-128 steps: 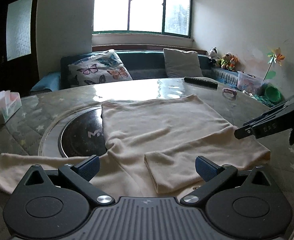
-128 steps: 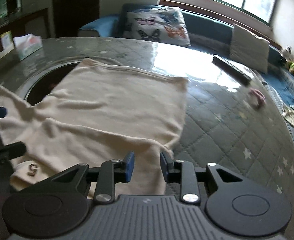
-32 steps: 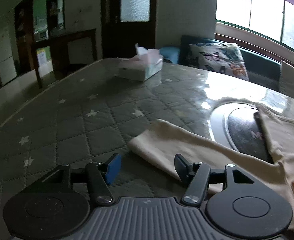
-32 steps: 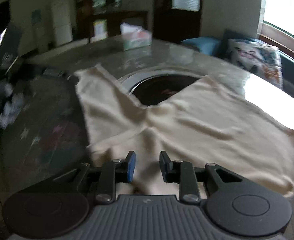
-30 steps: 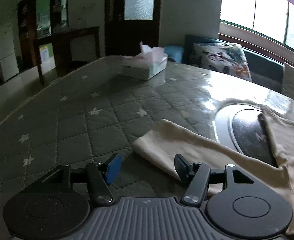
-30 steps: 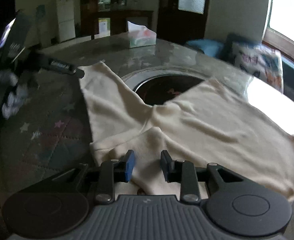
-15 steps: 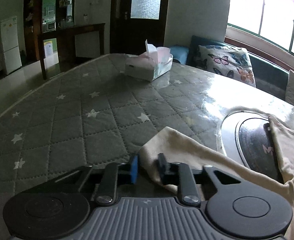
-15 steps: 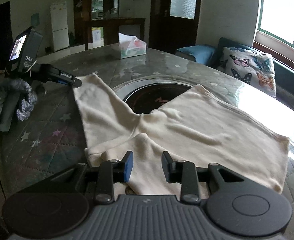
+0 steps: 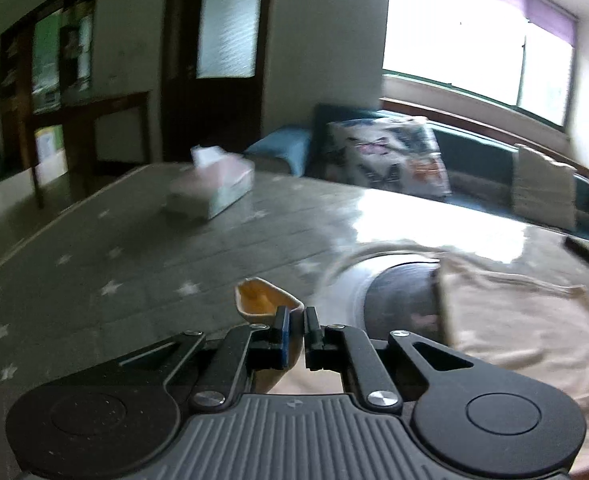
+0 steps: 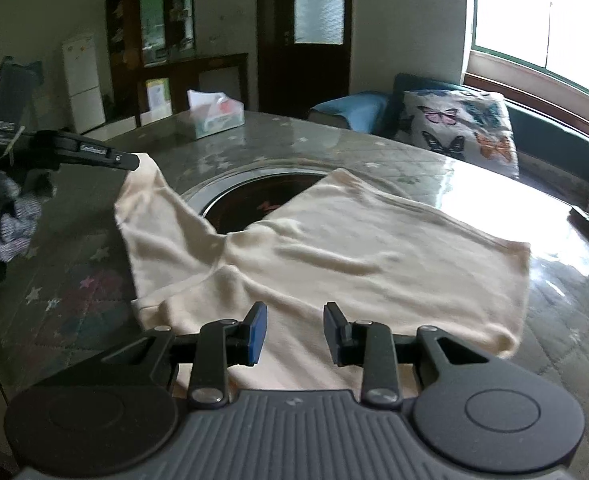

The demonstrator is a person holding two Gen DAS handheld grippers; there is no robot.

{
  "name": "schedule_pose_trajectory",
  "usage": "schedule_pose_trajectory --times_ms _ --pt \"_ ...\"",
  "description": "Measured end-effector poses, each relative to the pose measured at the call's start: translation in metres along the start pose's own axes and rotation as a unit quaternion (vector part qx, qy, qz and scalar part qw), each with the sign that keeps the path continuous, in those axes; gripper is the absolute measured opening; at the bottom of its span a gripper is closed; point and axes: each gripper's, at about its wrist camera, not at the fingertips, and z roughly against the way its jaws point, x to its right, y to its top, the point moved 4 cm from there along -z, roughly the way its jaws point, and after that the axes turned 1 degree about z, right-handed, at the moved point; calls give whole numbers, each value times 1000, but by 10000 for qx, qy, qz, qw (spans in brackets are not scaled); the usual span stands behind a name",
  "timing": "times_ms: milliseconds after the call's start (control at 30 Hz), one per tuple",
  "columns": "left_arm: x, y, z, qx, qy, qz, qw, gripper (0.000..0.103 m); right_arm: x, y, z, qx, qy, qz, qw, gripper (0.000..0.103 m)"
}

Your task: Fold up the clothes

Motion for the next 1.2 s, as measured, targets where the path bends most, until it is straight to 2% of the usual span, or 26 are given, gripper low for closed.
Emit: schedule_pose_trajectory --times_ms 267,467,567,667,700,767,933,967,1033,1200 --pt "74 2 23 124 -786 -593 9951 6 28 -10 22 166 -205 -361 9990 31" --pt "133 -14 38 58 -1445 -1151 9828 6 47 -17 36 264 -356 -647 9969 31" --pt "149 -26 41 -42 -1606 -1356 9776 10 54 -20 39 256 -386 -776 9959 31" --pt "148 -39 38 -138 -1452 -1554 9770 12 55 -22 42 243 -368 -802 9958 31" --pt "144 -43 36 -177 -1361 -1595 9776 17 54 -21 41 230 -350 -786 9960 31" --pt "131 -48 33 -226 -1186 -1595 9798 42 51 -18 38 199 -298 -735 9967 31" --pt "88 -54 30 -217 -733 -1427 9868 59 33 -2 23 126 -69 -511 9986 31" --pt "79 -55 29 -226 -654 -1369 9882 66 28 3 20 117 1 -461 9989 31" --pt "61 -58 28 -211 -483 -1220 9911 74 16 14 9 86 166 -346 9992 31" --pt "27 -61 24 -236 -270 -915 9952 89 -16 41 -25 -132 605 -128 9980 31"
